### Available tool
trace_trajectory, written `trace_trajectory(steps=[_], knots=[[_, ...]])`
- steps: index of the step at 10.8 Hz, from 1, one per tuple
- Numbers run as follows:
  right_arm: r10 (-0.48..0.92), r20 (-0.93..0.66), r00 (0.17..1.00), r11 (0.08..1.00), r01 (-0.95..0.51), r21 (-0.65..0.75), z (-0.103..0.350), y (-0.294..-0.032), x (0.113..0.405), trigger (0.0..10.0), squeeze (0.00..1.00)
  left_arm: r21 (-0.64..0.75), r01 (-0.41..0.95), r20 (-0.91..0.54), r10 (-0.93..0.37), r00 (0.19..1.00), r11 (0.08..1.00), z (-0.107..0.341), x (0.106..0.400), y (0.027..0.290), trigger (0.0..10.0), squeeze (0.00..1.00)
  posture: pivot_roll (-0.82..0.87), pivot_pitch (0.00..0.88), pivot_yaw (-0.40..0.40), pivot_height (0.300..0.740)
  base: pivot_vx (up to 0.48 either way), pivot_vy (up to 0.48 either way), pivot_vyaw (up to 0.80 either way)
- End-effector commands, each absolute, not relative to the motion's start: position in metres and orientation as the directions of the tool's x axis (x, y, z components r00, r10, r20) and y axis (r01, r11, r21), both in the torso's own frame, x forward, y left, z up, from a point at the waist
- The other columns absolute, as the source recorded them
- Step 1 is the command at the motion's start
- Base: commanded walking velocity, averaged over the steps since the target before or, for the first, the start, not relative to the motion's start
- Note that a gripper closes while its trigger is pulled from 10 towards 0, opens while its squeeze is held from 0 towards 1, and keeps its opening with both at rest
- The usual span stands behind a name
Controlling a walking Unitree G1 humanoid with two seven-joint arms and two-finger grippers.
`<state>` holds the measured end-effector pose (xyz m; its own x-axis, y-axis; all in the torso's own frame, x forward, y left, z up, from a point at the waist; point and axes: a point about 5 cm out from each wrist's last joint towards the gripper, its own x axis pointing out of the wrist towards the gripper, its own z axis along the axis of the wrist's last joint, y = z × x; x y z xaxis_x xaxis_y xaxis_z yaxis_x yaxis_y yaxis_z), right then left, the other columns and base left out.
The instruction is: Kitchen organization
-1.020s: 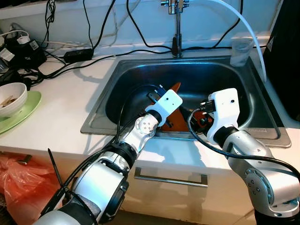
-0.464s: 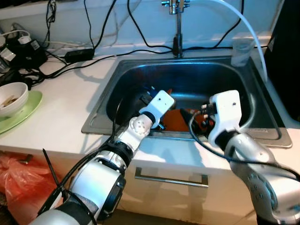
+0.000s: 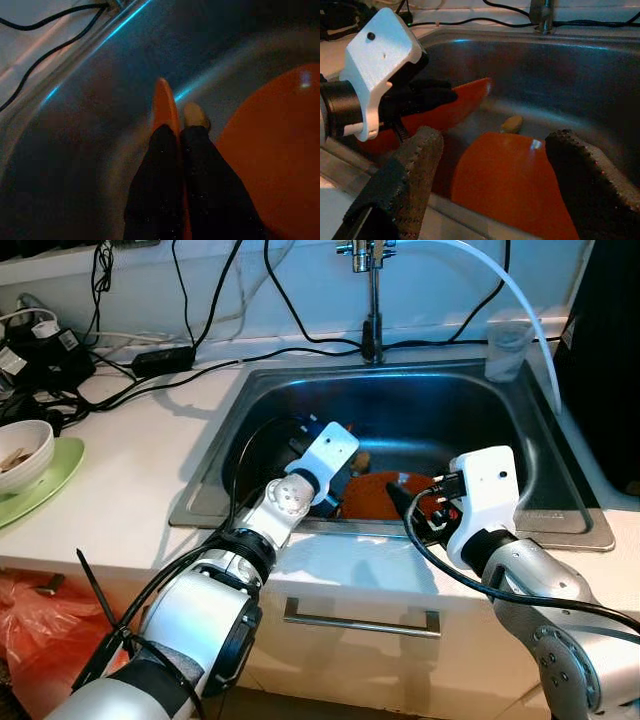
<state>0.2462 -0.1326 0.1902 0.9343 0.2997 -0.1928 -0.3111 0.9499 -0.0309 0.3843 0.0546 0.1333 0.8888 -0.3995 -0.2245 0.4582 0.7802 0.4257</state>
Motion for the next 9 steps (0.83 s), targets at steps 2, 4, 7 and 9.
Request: trace_trajectory(steps=[2, 4, 7, 9], knots=[[0.302, -0.191, 0.934, 0.949, -0.313, -0.027, 0.1926, -0.1304, 0.2438, 10.0, 0.00, 0.429, 0.441, -0.212, -0.386, 0.898, 0.788, 0.1413, 0.3891, 0.0602, 10.0, 1.00, -0.35, 0.000, 0.182, 0.740, 0.000, 0.000, 0.00], [0.301, -0.191, 0.934, 0.950, -0.312, -0.029, 0.1930, -0.1305, 0.2452, 10.0, 0.00, 0.419, 0.445, -0.218, -0.388, 0.895, 0.791, 0.1399, 0.3887, 0.0611, 10.0, 1.00, -0.35, 0.000, 0.182, 0.740, 0.000, 0.000, 0.00], [0.298, -0.189, 0.936, 0.950, -0.309, -0.031, 0.1935, -0.1315, 0.2477, 10.0, 0.00, 0.418, 0.444, -0.218, -0.387, 0.896, 0.793, 0.1408, 0.3893, 0.0618, 10.0, 1.00, -0.35, 0.000, 0.186, 0.740, 0.000, 0.000, 0.00], [0.298, -0.185, 0.937, 0.951, -0.309, -0.034, 0.1937, -0.1319, 0.2497, 10.0, 0.00, 0.418, 0.439, -0.212, -0.385, 0.898, 0.795, 0.1430, 0.3904, 0.0630, 10.0, 1.00, -0.34, 0.000, 0.188, 0.740, 0.000, 0.000, 0.00]])
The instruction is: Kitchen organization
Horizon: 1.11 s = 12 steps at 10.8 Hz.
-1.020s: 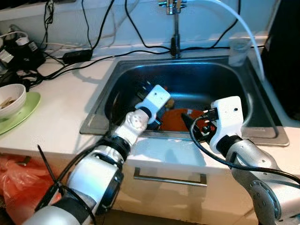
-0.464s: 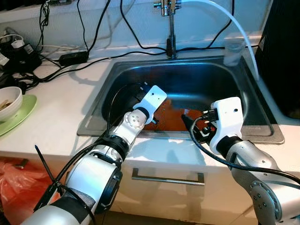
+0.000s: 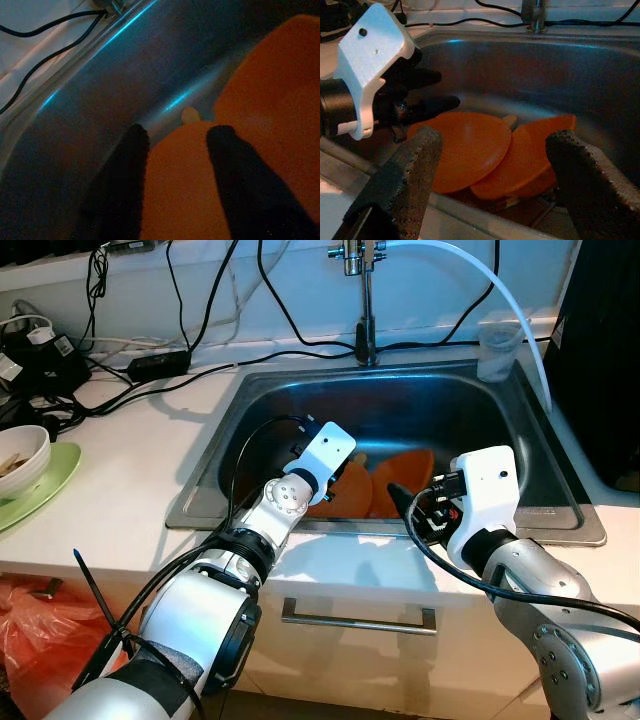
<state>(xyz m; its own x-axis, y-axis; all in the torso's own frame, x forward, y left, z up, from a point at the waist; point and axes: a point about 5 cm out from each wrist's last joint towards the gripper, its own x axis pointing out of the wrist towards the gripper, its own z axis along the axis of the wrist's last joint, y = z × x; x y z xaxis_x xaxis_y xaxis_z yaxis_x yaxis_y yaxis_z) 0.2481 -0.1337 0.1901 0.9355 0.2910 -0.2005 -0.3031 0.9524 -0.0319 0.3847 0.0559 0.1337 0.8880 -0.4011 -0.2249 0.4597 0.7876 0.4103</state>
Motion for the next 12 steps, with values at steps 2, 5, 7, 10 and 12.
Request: trace_trajectory(steps=[2, 5, 7, 10, 12], knots=[[0.301, -0.180, 0.936, 0.949, -0.312, -0.037, 0.194, -0.132, 0.253, 10.0, 0.00, 0.383, 0.436, -0.204, -0.386, 0.900, 0.814, 0.145, 0.392, 0.066, 10.0, 1.00, -0.33, 0.000, 0.188, 0.740, 0.000, 0.000, 0.00], [0.318, -0.166, 0.933, 0.943, -0.329, -0.042, 0.195, -0.129, 0.261, 10.0, 0.00, 0.329, 0.400, -0.132, -0.378, 0.916, 0.856, 0.159, 0.397, 0.074, 10.0, 1.00, -0.30, 0.000, 0.179, 0.740, 0.000, 0.000, 0.00], [0.340, -0.151, 0.928, 0.936, -0.349, -0.042, 0.196, -0.125, 0.269, 10.0, 0.00, 0.321, 0.343, -0.046, -0.347, 0.937, 0.883, 0.172, 0.401, 0.084, 10.0, 1.00, -0.26, 0.000, 0.175, 0.740, 0.000, 0.000, 0.00], [0.374, -0.129, 0.919, 0.924, -0.381, -0.037, 0.197, -0.118, 0.279, 10.0, 0.00, 0.345, 0.225, 0.066, -0.262, 0.963, 0.911, 0.183, 0.403, 0.106, 10.0, 1.00, -0.20, 0.000, 0.157, 0.740, 0.000, 0.000, 0.00], [0.397, -0.110, 0.911, 0.915, -0.402, -0.035, 0.197, -0.113, 0.285, 10.0, 0.00, 0.346, 0.106, 0.128, -0.158, 0.979, 0.932, 0.182, 0.400, 0.131, 10.0, 1.00, -0.16, 0.000, 0.143, 0.740, 0.000, 0.000, 0.00]])
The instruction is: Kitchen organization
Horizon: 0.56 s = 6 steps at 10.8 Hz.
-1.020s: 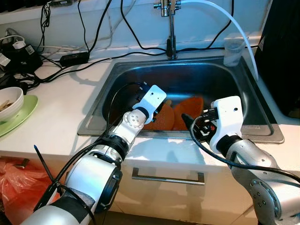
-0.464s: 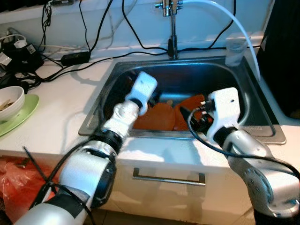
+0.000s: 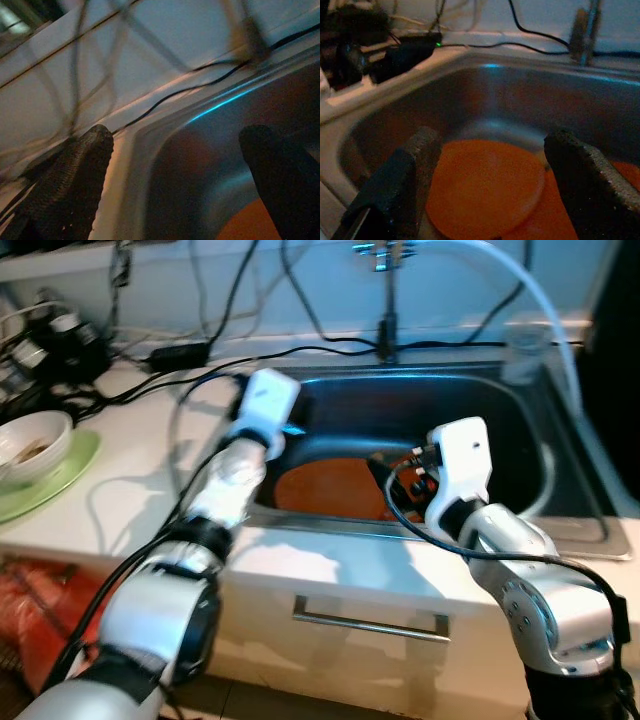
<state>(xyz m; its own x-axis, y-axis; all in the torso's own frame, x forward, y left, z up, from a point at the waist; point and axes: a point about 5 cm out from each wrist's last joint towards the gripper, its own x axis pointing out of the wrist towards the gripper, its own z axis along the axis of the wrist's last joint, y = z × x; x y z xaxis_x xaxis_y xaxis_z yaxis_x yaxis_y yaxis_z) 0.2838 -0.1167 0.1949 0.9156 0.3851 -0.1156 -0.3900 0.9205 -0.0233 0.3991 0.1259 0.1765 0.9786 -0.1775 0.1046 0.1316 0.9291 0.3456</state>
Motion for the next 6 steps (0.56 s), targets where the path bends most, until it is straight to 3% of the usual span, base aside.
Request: trace_trajectory(steps=[1, 3, 6], knots=[[0.397, -0.104, 0.912, 0.915, -0.402, -0.033, 0.197, -0.113, 0.287, 10.0, 0.00, 0.339, 0.082, 0.143, -0.137, 0.980, 0.937, 0.181, 0.399, 0.136, 10.0, 1.00, -0.15, 0.000, 0.136, 0.740, 0.000, 0.000, 0.00], [0.374, -0.100, 0.922, 0.925, -0.379, -0.035, 0.193, -0.112, 0.291, 10.0, 0.00, 0.268, 0.031, 0.211, -0.090, 0.973, 0.963, 0.180, 0.391, 0.152, 10.0, 1.00, -0.13, 0.000, 0.120, 0.740, 0.000, 0.000, 0.00], [0.314, -0.083, 0.946, 0.942, -0.321, -0.092, 0.192, -0.121, 0.298, 10.0, 0.00, 0.122, 0.037, 0.270, -0.068, 0.960, 0.992, 0.169, 0.373, 0.153, 10.0, 1.00, -0.13, 0.000, 0.082, 0.740, 0.000, 0.000, 0.00]])
